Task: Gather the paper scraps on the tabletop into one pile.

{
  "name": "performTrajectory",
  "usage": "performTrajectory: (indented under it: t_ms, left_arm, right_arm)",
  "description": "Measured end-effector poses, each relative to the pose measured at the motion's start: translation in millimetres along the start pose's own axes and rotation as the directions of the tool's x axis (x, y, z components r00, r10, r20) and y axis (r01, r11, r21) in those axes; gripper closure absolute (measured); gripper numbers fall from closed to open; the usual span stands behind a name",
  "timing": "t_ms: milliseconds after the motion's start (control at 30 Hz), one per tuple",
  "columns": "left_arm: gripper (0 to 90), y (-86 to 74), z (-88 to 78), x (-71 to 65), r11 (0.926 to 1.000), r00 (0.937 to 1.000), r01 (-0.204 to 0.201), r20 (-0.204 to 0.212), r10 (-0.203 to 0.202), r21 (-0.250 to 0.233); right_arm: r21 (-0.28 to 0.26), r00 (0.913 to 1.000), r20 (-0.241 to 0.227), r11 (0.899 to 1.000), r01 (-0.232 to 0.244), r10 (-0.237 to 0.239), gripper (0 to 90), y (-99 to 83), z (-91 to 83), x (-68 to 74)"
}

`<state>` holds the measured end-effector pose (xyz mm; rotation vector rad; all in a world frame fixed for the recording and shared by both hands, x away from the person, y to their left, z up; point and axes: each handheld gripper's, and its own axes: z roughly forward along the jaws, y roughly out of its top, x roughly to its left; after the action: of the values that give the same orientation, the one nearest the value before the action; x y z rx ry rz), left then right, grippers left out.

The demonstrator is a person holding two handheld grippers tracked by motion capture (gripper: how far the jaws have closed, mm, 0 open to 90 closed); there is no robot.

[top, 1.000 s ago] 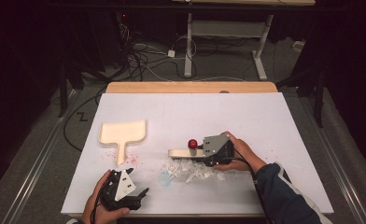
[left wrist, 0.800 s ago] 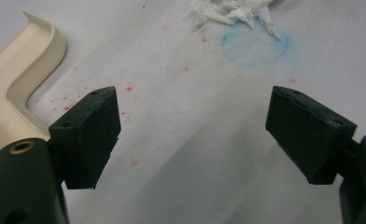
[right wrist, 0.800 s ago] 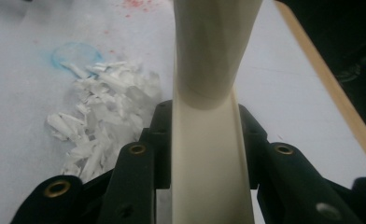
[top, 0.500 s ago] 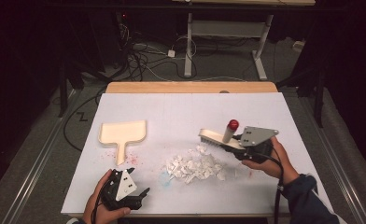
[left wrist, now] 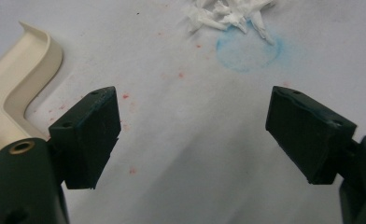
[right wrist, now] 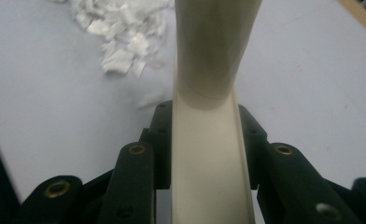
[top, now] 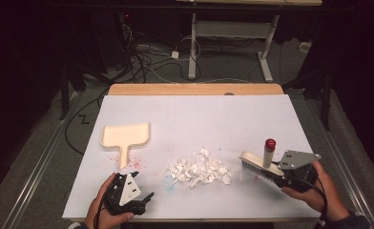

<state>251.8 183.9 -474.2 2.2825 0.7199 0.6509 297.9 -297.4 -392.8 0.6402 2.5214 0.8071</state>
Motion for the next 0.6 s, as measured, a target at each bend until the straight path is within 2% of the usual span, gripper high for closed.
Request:
performTrajectory:
  t_ms: [100,233,400,500,600]
  left_arm:
    - [17.1,0.9,0.5,-0.7,1.0,1.0,-0.005,0.002,0.005,0.002]
    - [17.1,2.2,1.8,-1.4,1.0,1.0,-0.007,0.006,0.007,0.002]
    - [17.1,2.7,4.1,-1.7,0.9999,0.9999,-0.012,0.011,0.012,0.009]
    - [17.1,2.6,4.5,-2.0,0.9999,0.9999,-0.012,0.013,0.012,0.008]
    - [17.1,2.1,4.1,-1.5,0.9999,0.9999,-0.013,0.011,0.013,0.01]
  right_arm:
    - [0.025,0.9997,-0.022,1.0,-0.007,0.008,67.7,-9.9,-6.0,2.7]
    - [0.021,0.9967,-0.082,1.0,-0.001,0.002,67.7,-11.7,0.4,9.3]
    - [-0.005,0.9936,-0.101,0.999,0.051,-0.052,67.7,5.9,19.4,26.2]
    - [-0.03,0.9918,-0.113,0.998,0.058,-0.061,67.7,19.4,32.8,32.8]
    - [-0.073,0.9912,-0.121,0.996,0.045,-0.053,67.8,33.5,42.3,35.3]
